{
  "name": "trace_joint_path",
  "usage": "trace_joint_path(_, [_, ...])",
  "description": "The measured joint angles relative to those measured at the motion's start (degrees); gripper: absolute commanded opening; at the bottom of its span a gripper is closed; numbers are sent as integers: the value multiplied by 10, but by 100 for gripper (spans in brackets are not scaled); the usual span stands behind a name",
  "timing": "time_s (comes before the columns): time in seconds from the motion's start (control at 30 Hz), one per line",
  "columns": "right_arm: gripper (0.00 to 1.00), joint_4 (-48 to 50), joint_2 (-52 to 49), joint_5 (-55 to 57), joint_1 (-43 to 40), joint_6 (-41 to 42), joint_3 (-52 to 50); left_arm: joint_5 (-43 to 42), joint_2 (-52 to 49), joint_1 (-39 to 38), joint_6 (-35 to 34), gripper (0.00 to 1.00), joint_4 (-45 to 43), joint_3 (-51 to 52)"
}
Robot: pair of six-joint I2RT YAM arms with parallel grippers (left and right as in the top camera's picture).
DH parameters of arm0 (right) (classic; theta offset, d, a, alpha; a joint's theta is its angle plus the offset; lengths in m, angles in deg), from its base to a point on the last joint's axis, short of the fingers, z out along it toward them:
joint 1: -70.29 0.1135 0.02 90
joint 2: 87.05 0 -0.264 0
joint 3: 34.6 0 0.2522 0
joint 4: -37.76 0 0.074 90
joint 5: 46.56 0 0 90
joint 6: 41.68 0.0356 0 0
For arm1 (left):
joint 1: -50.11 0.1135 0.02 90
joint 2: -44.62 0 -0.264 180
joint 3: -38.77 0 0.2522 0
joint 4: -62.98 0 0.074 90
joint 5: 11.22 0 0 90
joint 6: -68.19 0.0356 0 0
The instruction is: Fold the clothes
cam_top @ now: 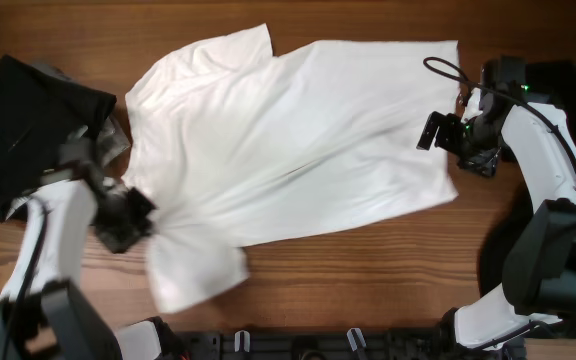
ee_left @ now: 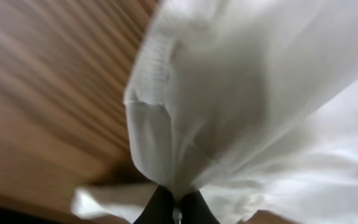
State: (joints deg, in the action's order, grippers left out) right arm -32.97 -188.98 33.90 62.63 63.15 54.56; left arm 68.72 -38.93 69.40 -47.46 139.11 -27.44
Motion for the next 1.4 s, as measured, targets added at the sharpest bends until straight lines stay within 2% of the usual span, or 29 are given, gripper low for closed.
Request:
trace_joint_path(0.07, [99,0,0,2,0,0,0,26,21,35,10,4,6,-10])
trace_joint_path(0.17, [89,-23,0,6,0,3,0,50,30,76,16,4,11,-11])
trace_joint_path(0.23, [81,-50,0,10,0,13,0,58,30,87,20,4,10,-11])
trace_joint_path(0.4, [73,-72,-1,10,0,34,-49,65,30,90,25,4,10,-11])
trace_joint_path(0.43, [72,-59,-1,10,0,33,-66,66,30,90,26,4,10,-11])
trace_joint_path(0.5, [63,13,-2,-4,0,23,-112,68,30,90,27,4,7,-11])
trace_joint_path(0.63, [35,161,-5,-64,0,-2,-165,69,30,90,27,4,2,-11])
trace_joint_path(0.77, [25,267,-5,-103,0,-9,-169,70,30,90,27,4,3,-11])
trace_joint_path(0.9, [24,283,-5,-135,0,-9,-145,71,30,90,27,4,5,-11])
trace_joint_path(1.0, [28,273,-5,-143,0,-9,-110,71,30,90,27,4,5,-11])
trace_joint_path(1.1, [29,272,-5,-134,0,-9,-69,71,30,90,27,4,4,-11])
trace_joint_path(1.23, [29,319,-5,-99,0,-7,-46,69,30,90,27,4,-3,-11])
trace_joint_path(1.4, [20,343,-21,-75,2,7,-45,62,30,90,27,5,-9,-11])
